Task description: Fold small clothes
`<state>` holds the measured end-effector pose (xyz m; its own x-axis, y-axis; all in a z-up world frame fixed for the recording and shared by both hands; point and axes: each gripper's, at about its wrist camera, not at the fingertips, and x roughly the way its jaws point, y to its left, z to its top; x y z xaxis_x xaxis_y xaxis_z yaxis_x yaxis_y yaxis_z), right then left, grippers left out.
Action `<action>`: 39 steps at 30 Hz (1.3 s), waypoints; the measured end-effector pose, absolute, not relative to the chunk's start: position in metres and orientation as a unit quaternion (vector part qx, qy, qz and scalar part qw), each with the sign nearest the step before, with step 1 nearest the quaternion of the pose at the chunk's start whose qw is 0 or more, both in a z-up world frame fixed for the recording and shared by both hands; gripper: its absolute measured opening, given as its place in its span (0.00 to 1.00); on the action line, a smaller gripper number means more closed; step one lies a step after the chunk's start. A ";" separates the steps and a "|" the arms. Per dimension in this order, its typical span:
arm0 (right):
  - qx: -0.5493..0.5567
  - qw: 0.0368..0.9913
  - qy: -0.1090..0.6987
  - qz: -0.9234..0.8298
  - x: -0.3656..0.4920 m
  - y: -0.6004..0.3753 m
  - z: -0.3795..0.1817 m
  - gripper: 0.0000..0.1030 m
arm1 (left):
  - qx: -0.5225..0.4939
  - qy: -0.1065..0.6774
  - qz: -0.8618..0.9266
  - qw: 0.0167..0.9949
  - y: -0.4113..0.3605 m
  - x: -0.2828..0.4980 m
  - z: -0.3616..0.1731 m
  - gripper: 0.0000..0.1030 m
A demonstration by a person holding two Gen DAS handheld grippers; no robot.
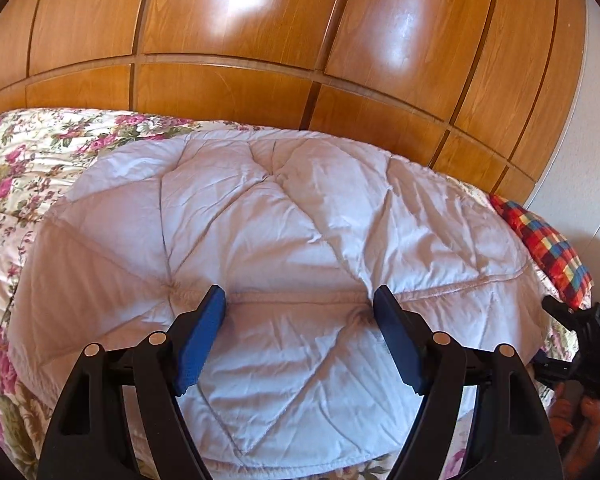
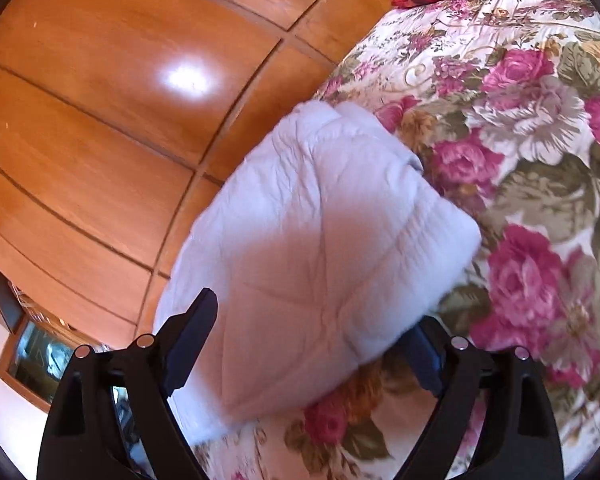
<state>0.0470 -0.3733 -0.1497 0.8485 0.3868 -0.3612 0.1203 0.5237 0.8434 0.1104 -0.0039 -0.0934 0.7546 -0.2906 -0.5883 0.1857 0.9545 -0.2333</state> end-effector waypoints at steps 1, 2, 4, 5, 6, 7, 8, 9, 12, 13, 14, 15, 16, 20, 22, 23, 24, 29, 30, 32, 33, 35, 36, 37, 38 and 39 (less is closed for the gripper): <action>0.483 0.832 0.262 0.079 0.050 -0.374 -0.149 0.86 | -0.084 0.323 -0.131 0.934 -0.004 0.109 -0.092 0.73; 0.486 0.830 0.263 0.079 0.056 -0.373 -0.148 0.86 | -0.087 0.318 -0.135 0.934 -0.006 0.108 -0.089 0.73; 0.502 0.820 0.263 0.078 0.068 -0.373 -0.147 0.86 | -0.085 0.314 -0.141 0.935 -0.012 0.108 -0.086 0.73; 0.510 0.815 0.263 0.078 0.071 -0.374 -0.147 0.86 | -0.082 0.314 -0.144 0.935 -0.014 0.109 -0.085 0.73; 0.522 0.808 0.261 0.078 0.075 -0.375 -0.148 0.86 | -0.076 0.314 -0.146 0.935 -0.019 0.109 -0.084 0.73; 0.532 0.802 0.261 0.076 0.080 -0.375 -0.149 0.85 | -0.068 0.316 -0.145 0.935 -0.023 0.111 -0.084 0.73; 0.538 0.798 0.260 0.075 0.081 -0.375 -0.150 0.83 | -0.060 0.317 -0.142 0.936 -0.027 0.112 -0.084 0.73; 0.542 0.795 0.260 0.074 0.087 -0.376 -0.151 0.75 | -0.055 0.318 -0.140 0.936 -0.030 0.112 -0.084 0.73; 0.547 0.786 0.277 0.073 0.099 -0.375 -0.158 0.42 | -0.054 0.322 -0.142 0.935 -0.035 0.115 -0.083 0.73; 0.552 0.783 0.275 0.077 0.100 -0.376 -0.160 0.36 | -0.053 0.322 -0.144 0.934 -0.037 0.116 -0.082 0.73; 0.557 0.781 0.270 0.080 0.099 -0.378 -0.162 0.32 | -0.051 0.322 -0.146 0.934 -0.040 0.118 -0.081 0.73; 0.557 0.783 0.266 0.083 0.098 -0.379 -0.162 0.26 | -0.048 0.320 -0.148 0.934 -0.043 0.120 -0.081 0.73; 0.554 0.785 0.262 0.084 0.097 -0.381 -0.159 0.22 | -0.045 0.319 -0.149 0.935 -0.046 0.122 -0.080 0.73; 0.536 0.808 0.231 0.078 0.078 -0.390 -0.139 0.17 | -0.040 0.316 -0.154 0.935 -0.059 0.131 -0.074 0.73; 0.531 0.817 0.216 0.070 0.066 -0.398 -0.129 0.17 | -0.036 0.315 -0.157 0.935 -0.067 0.134 -0.071 0.73; 0.527 0.822 0.206 0.063 0.056 -0.404 -0.124 0.17 | -0.028 0.315 -0.155 0.936 -0.072 0.135 -0.069 0.73; 0.525 0.825 0.200 0.056 0.050 -0.409 -0.121 0.17 | -0.018 0.315 -0.151 0.937 -0.078 0.135 -0.069 0.73; 0.511 0.839 0.188 0.012 0.014 -0.434 -0.112 0.17 | -0.001 0.330 -0.176 0.927 -0.101 0.131 -0.082 0.73; 0.502 0.843 0.192 0.001 0.010 -0.435 -0.112 0.17 | 0.006 0.336 -0.186 0.923 -0.110 0.130 -0.087 0.73; 0.493 0.847 0.198 -0.012 0.006 -0.434 -0.113 0.17 | 0.052 0.340 -0.188 0.920 -0.132 0.126 -0.099 0.76; 0.493 0.847 0.201 -0.015 0.005 -0.432 -0.114 0.17 | 0.086 0.337 -0.184 0.919 -0.145 0.124 -0.106 0.76; 0.482 0.853 0.200 -0.017 0.003 -0.426 -0.109 0.17 | 0.127 0.335 -0.178 0.917 -0.161 0.128 -0.122 0.76; 0.478 0.855 0.198 -0.016 0.001 -0.425 -0.106 0.17 | 0.127 0.334 -0.178 0.917 -0.162 0.132 -0.126 0.76; 0.476 0.857 0.196 -0.013 0.001 -0.424 -0.102 0.17 | 0.123 0.336 -0.180 0.917 -0.161 0.135 -0.128 0.76; 0.476 0.857 0.195 -0.012 0.003 -0.422 -0.100 0.17 | 0.112 0.343 -0.186 0.914 -0.157 0.138 -0.126 0.76; 0.477 0.857 0.194 -0.011 0.001 -0.424 -0.098 0.17 | 0.105 0.348 -0.191 0.912 -0.154 0.139 -0.124 0.76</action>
<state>0.0009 -0.4241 -0.0982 0.9244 0.1667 -0.3431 0.2035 0.5452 0.8132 0.1393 -0.1542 -0.1240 0.6851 -0.2759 -0.6742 0.4214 0.9050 0.0579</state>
